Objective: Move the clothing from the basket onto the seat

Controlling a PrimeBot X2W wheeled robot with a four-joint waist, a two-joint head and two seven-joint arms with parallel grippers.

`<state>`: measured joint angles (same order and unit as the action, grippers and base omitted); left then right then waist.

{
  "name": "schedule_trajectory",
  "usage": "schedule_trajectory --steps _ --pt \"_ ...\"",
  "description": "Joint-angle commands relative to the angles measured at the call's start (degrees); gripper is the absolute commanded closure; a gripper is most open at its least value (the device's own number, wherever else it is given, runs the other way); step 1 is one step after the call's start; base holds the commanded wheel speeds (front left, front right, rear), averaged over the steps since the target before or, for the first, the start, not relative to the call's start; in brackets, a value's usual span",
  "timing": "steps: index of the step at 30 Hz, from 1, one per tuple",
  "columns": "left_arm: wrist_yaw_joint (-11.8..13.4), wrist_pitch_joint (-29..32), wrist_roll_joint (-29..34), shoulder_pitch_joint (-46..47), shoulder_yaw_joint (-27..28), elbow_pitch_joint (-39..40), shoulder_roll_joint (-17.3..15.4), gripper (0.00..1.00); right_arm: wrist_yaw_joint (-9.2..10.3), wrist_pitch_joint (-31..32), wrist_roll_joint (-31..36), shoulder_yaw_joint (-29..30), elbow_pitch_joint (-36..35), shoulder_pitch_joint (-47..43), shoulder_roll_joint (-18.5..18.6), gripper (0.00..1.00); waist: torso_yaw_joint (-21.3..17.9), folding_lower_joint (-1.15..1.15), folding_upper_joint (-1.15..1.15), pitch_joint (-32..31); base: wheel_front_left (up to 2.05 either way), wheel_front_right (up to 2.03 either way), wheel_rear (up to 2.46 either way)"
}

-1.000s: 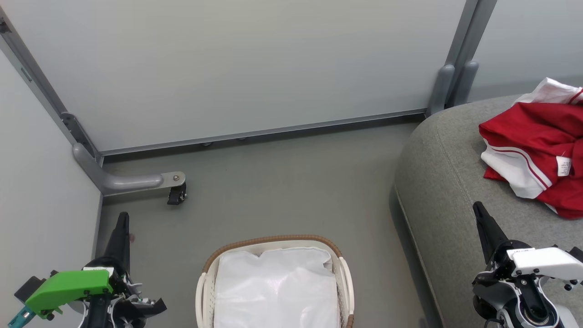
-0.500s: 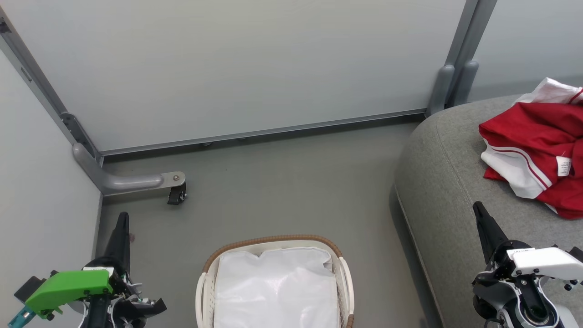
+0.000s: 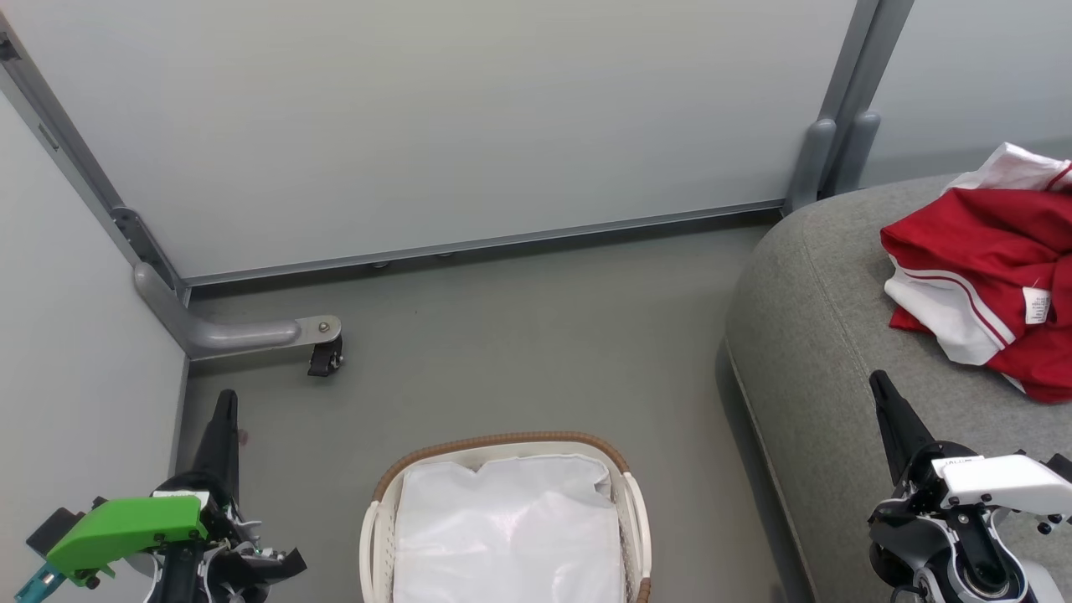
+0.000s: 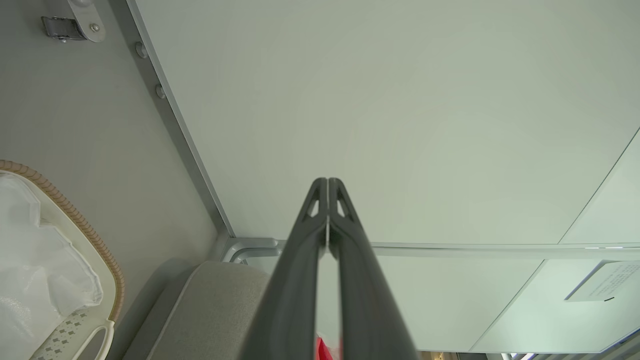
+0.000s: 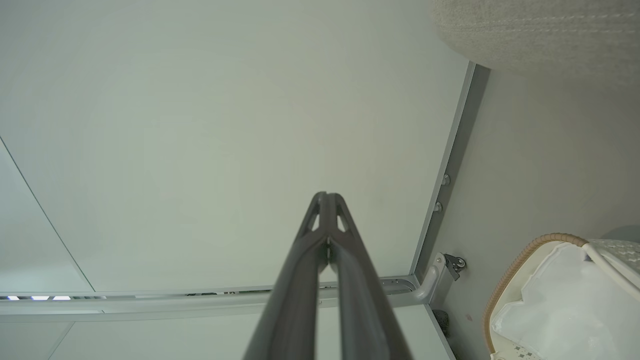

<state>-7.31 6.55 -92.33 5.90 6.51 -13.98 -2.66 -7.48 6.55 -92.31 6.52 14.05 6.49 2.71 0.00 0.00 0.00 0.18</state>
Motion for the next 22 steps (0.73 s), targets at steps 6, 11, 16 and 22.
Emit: schedule_trajectory --steps 6,11,16,22 --pt "-0.36 0.17 -0.18 0.59 0.1 0.07 -0.4 1.0 -0.02 0.16 -0.21 0.1 -0.19 -0.61 0.32 1.0 0.0 0.0 0.0 0.0 0.0 0.0 0.0" --pt "-0.36 0.17 -0.18 0.59 0.1 0.08 -0.4 1.0 -0.02 0.16 -0.21 0.1 -0.19 -0.61 0.32 1.0 0.0 0.0 0.0 0.0 0.0 0.0 0.0" --pt "-0.36 0.17 -0.17 0.59 0.1 0.09 -0.4 1.0 -0.02 0.16 -0.21 0.1 -0.19 -0.61 0.32 1.0 0.0 0.0 0.0 0.0 0.0 0.0 0.0" --pt "-0.36 0.17 -0.18 0.59 0.09 0.09 -0.4 1.0 -0.02 0.16 -0.21 0.11 -0.19 -0.62 0.32 1.0 0.0 0.0 0.0 0.0 0.0 0.0 0.0"
